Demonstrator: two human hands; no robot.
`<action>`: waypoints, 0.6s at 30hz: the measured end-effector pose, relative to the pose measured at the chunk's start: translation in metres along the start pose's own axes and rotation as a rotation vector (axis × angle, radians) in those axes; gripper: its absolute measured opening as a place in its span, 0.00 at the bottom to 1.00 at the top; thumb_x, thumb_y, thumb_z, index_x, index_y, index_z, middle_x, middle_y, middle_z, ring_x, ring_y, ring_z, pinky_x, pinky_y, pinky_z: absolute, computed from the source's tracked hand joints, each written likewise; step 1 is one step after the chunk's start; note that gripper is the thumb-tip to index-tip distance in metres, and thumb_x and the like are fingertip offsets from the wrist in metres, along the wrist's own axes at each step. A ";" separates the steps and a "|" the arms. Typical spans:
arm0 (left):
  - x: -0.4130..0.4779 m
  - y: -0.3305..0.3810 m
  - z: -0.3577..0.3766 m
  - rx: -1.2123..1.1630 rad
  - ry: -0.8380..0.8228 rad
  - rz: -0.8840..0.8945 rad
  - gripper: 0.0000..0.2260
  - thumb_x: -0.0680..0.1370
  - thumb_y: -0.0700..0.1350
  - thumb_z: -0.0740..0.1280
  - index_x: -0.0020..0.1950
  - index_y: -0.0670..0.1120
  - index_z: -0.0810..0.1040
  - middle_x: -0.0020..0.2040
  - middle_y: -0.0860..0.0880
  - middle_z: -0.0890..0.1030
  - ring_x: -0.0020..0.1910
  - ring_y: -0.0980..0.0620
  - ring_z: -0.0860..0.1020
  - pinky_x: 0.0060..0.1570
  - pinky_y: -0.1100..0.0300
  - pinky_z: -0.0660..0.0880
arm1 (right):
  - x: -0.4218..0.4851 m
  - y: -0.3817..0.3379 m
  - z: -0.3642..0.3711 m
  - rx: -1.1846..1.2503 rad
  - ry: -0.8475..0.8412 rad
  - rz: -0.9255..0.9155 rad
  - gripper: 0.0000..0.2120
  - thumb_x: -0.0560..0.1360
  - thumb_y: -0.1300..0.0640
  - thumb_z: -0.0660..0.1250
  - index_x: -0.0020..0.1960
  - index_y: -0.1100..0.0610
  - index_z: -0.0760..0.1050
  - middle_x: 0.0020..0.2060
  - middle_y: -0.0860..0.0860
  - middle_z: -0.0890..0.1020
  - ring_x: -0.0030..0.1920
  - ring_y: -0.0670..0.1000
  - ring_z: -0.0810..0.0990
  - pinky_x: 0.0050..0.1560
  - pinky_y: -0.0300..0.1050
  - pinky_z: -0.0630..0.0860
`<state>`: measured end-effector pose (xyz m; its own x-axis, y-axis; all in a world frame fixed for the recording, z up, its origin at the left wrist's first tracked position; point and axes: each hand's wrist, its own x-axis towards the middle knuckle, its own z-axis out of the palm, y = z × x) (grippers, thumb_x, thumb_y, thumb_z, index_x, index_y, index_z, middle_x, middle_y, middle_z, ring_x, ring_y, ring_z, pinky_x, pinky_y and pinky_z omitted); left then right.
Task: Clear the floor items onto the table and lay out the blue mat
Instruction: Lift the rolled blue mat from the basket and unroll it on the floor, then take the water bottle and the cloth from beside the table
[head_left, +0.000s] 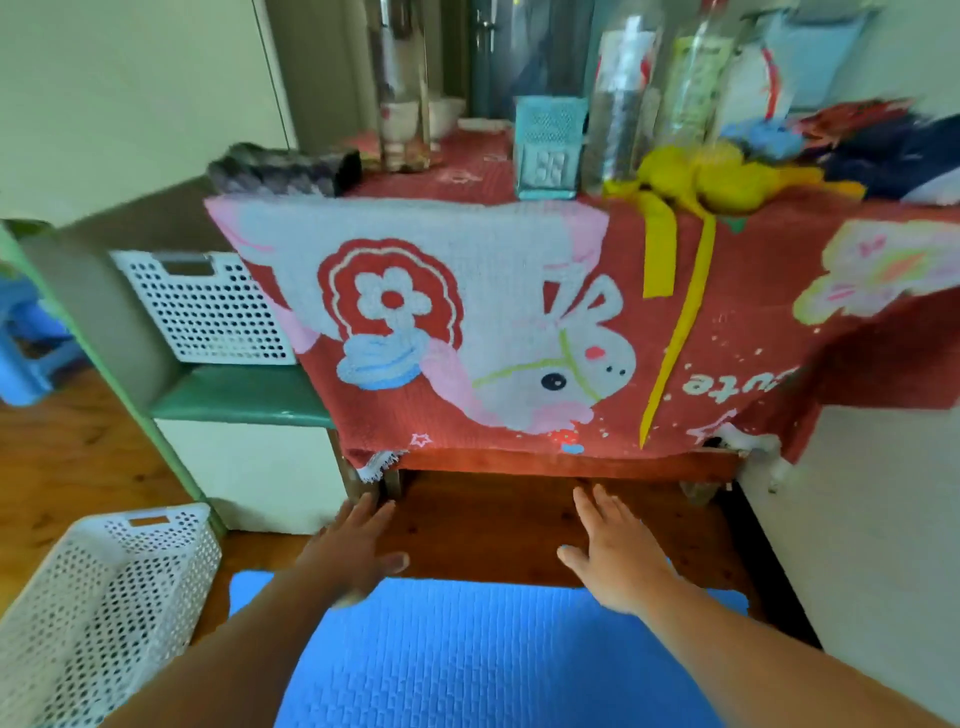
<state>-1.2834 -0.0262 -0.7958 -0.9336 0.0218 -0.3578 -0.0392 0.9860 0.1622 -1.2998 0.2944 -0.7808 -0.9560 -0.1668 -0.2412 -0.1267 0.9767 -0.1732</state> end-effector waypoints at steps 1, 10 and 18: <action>-0.007 0.005 -0.025 -0.031 0.033 -0.006 0.33 0.75 0.62 0.58 0.76 0.54 0.49 0.78 0.49 0.47 0.76 0.46 0.44 0.74 0.43 0.49 | -0.004 -0.007 -0.027 0.009 0.033 -0.021 0.36 0.78 0.37 0.52 0.77 0.50 0.39 0.77 0.53 0.43 0.77 0.54 0.44 0.74 0.53 0.50; -0.090 0.074 -0.313 -0.091 0.270 0.053 0.35 0.75 0.63 0.59 0.76 0.52 0.47 0.78 0.48 0.45 0.76 0.46 0.43 0.74 0.46 0.49 | -0.043 -0.057 -0.322 0.089 0.289 -0.167 0.37 0.76 0.38 0.57 0.77 0.54 0.48 0.76 0.54 0.54 0.76 0.53 0.52 0.73 0.48 0.53; -0.162 0.119 -0.494 -0.018 0.401 0.154 0.33 0.76 0.61 0.58 0.76 0.51 0.49 0.78 0.47 0.48 0.76 0.47 0.46 0.75 0.49 0.47 | -0.097 -0.091 -0.522 0.092 0.381 -0.263 0.37 0.76 0.37 0.57 0.76 0.55 0.50 0.76 0.55 0.55 0.75 0.55 0.54 0.72 0.48 0.55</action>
<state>-1.3126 0.0058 -0.2638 -0.9934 0.0992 0.0577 0.1089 0.9732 0.2026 -1.3338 0.2921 -0.2435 -0.9257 -0.3288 0.1873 -0.3702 0.8891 -0.2692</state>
